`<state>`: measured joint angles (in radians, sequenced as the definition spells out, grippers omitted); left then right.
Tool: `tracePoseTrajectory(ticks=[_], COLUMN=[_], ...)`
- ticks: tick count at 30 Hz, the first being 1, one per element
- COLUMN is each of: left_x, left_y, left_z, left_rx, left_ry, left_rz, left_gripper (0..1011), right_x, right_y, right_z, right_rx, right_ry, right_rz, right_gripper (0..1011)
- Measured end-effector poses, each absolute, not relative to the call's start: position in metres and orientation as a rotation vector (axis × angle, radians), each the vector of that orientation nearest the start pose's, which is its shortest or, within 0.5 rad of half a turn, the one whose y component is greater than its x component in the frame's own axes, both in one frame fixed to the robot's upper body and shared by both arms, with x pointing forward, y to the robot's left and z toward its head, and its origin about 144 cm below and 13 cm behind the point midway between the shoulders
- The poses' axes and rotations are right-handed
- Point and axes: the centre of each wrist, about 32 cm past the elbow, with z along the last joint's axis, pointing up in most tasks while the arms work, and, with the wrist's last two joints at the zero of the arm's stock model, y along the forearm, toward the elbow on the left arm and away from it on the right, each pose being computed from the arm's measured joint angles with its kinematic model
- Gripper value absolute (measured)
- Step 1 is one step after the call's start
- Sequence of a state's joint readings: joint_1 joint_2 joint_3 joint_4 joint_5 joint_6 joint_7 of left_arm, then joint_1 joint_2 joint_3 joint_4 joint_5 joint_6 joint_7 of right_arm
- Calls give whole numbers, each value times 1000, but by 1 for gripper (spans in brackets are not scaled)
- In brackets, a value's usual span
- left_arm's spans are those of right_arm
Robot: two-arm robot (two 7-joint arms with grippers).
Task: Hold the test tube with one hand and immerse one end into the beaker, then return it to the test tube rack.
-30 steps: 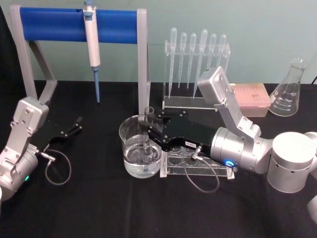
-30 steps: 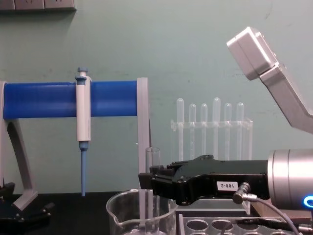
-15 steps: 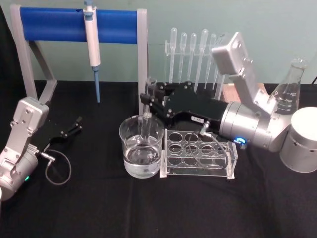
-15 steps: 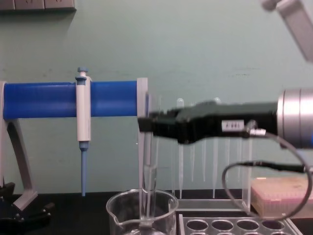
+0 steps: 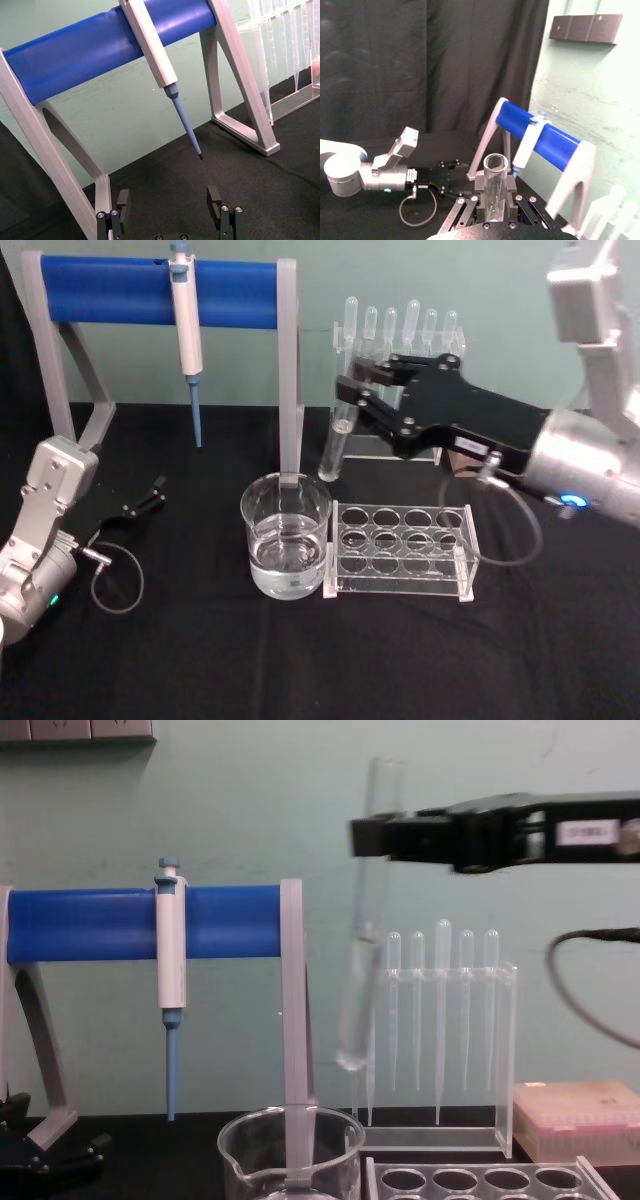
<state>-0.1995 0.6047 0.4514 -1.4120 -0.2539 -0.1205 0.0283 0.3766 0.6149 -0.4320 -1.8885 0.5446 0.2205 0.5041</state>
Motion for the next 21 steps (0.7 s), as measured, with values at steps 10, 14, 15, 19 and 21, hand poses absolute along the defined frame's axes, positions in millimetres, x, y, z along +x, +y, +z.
tracePoseTrajectory(ticks=[10,14,15,19,21], left_x=[489,489,489,489,489], left_y=[310,310,310,310,310], left_z=[1140,1140,1140,1140,1140], left_rx=[304,304,304,304,304], left_ry=[-285,-285,-285,-285,-285], left_rz=[1248,1248,1248,1248,1248], left_gripper=[1000,1000,1000,1000,1000], right_x=[461,457,457,459,460], right_y=[-278,-285,-285,-286,-285], right_z=[1310,1298,1297,1284,1280], right_rx=[-77,-88,-89,-96,-101], right_ry=[-228,-207,-204,-182,-177], right_rz=[-623,-634,-635,-641,-641], right_gripper=[241,241,241,241,242])
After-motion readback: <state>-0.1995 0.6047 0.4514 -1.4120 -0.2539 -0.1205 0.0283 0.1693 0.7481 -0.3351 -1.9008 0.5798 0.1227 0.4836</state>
